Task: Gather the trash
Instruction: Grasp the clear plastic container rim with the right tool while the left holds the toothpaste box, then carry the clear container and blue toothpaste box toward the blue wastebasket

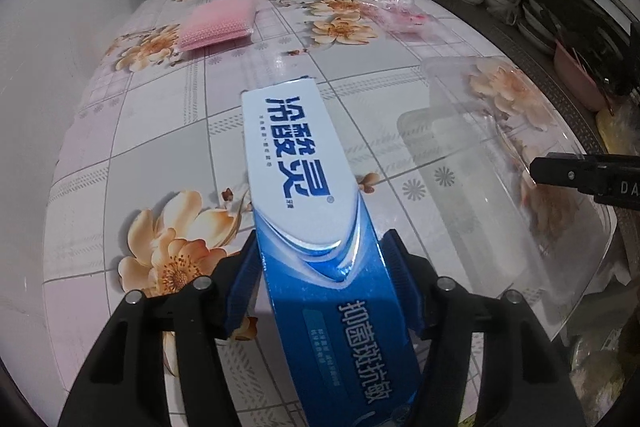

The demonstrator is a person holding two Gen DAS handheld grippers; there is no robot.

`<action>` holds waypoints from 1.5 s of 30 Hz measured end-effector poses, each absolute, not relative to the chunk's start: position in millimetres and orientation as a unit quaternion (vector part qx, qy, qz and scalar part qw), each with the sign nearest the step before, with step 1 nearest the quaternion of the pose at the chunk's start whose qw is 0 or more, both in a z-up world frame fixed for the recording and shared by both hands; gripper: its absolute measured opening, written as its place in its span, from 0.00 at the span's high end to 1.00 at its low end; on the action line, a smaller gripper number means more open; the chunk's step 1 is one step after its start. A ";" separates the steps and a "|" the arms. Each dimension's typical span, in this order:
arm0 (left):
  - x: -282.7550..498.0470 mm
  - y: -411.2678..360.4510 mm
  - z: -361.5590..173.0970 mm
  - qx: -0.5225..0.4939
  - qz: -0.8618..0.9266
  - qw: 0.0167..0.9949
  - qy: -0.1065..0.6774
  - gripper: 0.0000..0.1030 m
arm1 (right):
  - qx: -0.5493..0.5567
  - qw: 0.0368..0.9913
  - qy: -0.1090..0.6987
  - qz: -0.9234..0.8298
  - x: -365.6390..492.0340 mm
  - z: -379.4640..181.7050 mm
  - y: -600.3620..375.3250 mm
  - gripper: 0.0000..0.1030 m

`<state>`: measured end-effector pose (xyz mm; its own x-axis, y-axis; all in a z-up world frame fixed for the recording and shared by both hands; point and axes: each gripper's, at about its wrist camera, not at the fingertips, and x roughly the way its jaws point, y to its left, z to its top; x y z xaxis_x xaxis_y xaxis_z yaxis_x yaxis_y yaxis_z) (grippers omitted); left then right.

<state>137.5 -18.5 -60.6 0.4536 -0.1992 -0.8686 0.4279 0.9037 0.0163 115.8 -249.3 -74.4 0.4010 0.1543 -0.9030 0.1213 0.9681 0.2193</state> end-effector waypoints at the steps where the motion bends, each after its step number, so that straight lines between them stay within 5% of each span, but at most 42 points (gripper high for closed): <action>1: 138.0 -18.7 -60.4 0.117 -0.185 0.845 0.488 0.47 | 0.123 0.829 0.546 0.007 116.2 -74.8 -248.3 0.72; 11: 136.3 -21.3 -58.6 0.124 -0.176 0.848 0.485 0.55 | 0.135 0.826 0.548 0.001 111.3 -76.9 -254.1 0.96; 45: 130.3 -15.5 -41.6 0.121 -0.174 0.866 0.453 0.56 | 0.154 0.835 0.528 0.014 113.0 -59.4 -256.7 0.98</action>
<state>130.3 -15.5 -41.6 0.5283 -0.1923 -0.8270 0.4112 0.9101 0.0510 113.0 -256.7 -59.4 0.4420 0.1854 -0.8776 0.1399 0.9522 0.2716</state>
